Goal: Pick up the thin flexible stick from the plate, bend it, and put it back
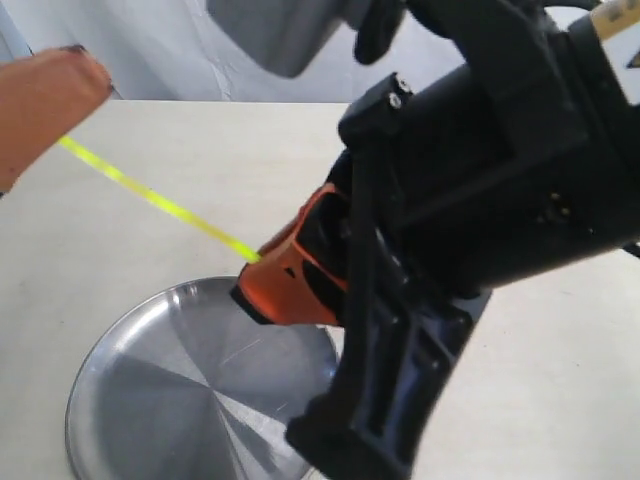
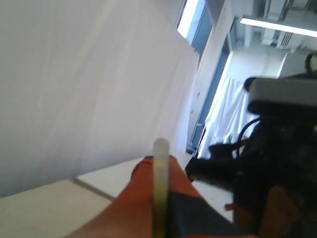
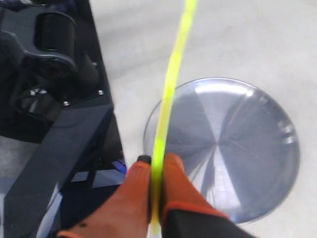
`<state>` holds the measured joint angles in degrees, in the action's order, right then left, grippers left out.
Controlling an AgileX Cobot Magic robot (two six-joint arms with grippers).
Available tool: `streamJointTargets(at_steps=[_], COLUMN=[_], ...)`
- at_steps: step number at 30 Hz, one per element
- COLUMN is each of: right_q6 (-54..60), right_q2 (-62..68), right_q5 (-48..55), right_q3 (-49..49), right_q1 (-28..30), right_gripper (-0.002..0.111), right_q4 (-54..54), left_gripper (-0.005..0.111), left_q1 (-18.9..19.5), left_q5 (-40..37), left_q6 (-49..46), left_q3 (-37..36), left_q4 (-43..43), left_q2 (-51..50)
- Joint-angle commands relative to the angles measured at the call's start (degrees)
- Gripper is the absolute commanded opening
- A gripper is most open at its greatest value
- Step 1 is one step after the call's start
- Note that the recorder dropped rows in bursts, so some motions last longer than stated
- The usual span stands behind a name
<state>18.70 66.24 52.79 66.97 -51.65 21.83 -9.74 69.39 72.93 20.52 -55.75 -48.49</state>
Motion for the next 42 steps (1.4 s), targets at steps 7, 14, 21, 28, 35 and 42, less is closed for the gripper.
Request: streamJointTargets(at_steps=[7, 14, 21, 28, 35, 42], right_q6=[-2.42, -2.65, -7.14, -10.94, -14.59, -14.48], right_q2=[8.93, 13.25, 9.51, 8.17, 9.29, 15.09], right_q5=[-8.03, -4.81, 0.04, 3.25, -2.57, -13.85], right_q3=[0.14, 0.14, 0.14, -0.41, -9.81, -12.96], right_q1=[-0.31, -0.31, -0.31, -0.31, -0.31, -0.31], right_gripper=[0.0, 0.0, 0.0, 0.0, 0.0, 0.0], right_q4=[-6.14, -8.38, -11.3, -14.0, -18.85, -17.01], left_gripper=[0.0, 0.0, 0.008, 0.027, 0.027, 0.036], left_q1=[0.45, 0.45, 0.45, 0.45, 0.45, 0.45], left_q5=[0.58, 0.58, -11.82, -22.3, -20.38, -24.21], left_q6=[5.1, 4.62, 4.3, -1.29, -2.15, -2.15], left_q3=[-0.04, -0.04, -0.04, -0.04, -0.04, 0.61], left_q4=[10.5, 7.68, -0.34, -2.0, -1.48, -1.71], left_q2=[-0.25, -0.25, -0.25, -0.25, 1.61, 6.23])
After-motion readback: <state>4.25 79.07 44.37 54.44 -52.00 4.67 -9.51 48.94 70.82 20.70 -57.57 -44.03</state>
